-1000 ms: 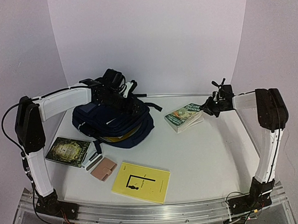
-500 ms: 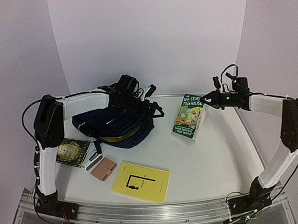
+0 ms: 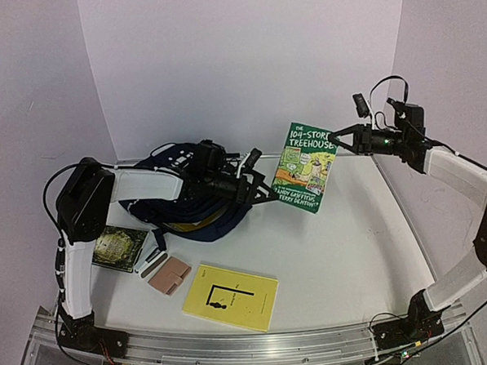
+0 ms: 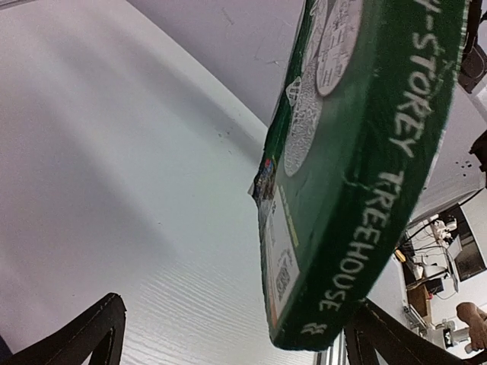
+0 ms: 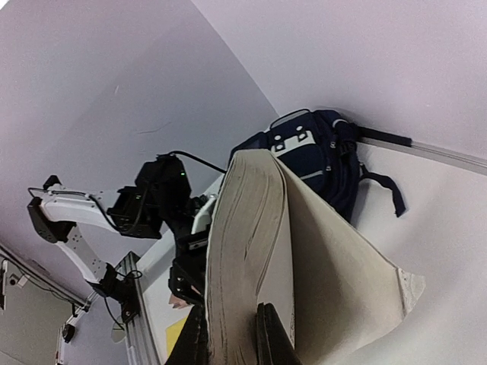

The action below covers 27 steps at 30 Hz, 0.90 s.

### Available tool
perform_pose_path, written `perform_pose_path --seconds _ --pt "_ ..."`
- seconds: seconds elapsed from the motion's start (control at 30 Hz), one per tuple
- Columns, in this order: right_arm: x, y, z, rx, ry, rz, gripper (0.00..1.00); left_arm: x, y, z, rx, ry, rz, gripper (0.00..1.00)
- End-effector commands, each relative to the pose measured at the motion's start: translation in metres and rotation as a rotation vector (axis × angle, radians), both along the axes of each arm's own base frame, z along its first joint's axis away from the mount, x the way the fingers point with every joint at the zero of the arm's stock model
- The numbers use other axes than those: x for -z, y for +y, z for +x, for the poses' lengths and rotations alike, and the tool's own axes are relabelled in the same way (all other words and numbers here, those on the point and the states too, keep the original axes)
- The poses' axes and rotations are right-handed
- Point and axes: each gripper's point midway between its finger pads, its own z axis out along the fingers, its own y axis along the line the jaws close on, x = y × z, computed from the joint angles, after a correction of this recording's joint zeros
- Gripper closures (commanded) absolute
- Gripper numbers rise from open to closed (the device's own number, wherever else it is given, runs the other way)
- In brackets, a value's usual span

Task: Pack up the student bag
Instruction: Pick up the book from the center of the board.

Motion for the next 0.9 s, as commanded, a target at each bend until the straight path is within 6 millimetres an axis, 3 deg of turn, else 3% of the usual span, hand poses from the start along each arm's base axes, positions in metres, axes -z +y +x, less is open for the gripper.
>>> perform_pose_path --seconds 0.0,0.1,0.23,0.43,0.53,0.6,0.67,0.7,0.87 --pt "-0.067 0.012 -0.027 -0.094 -0.154 0.064 1.00 -0.078 -0.008 -0.031 0.117 -0.134 -0.200 0.02" --pt "-0.068 0.015 -0.028 -0.098 -0.153 0.066 1.00 -0.087 -0.010 -0.046 0.150 -0.158 -0.220 0.09" --pt "-0.064 0.021 -0.029 -0.113 -0.144 0.068 1.00 -0.103 -0.004 -0.057 0.172 -0.177 -0.271 0.29" --pt "-0.057 0.024 -0.032 -0.127 -0.127 0.069 0.98 -0.119 0.006 -0.065 0.164 -0.214 -0.272 0.79" --pt "-0.054 0.023 -0.036 -0.133 -0.131 0.061 0.70 -0.115 0.014 -0.068 0.145 -0.240 -0.201 0.95" --pt "-0.047 0.019 -0.039 -0.134 -0.120 0.039 0.32 -0.107 0.022 -0.070 0.129 -0.248 -0.137 0.99" --pt "-0.033 0.014 -0.041 -0.123 -0.119 -0.042 0.10 -0.104 0.031 -0.076 0.129 -0.272 -0.080 1.00" --pt "-0.021 0.010 -0.044 -0.116 -0.133 -0.125 0.03 -0.098 0.036 -0.080 0.137 -0.266 -0.040 1.00" --pt "0.012 0.000 -0.065 -0.170 -0.201 -0.364 0.02 -0.079 0.057 -0.096 0.158 -0.282 0.116 1.00"
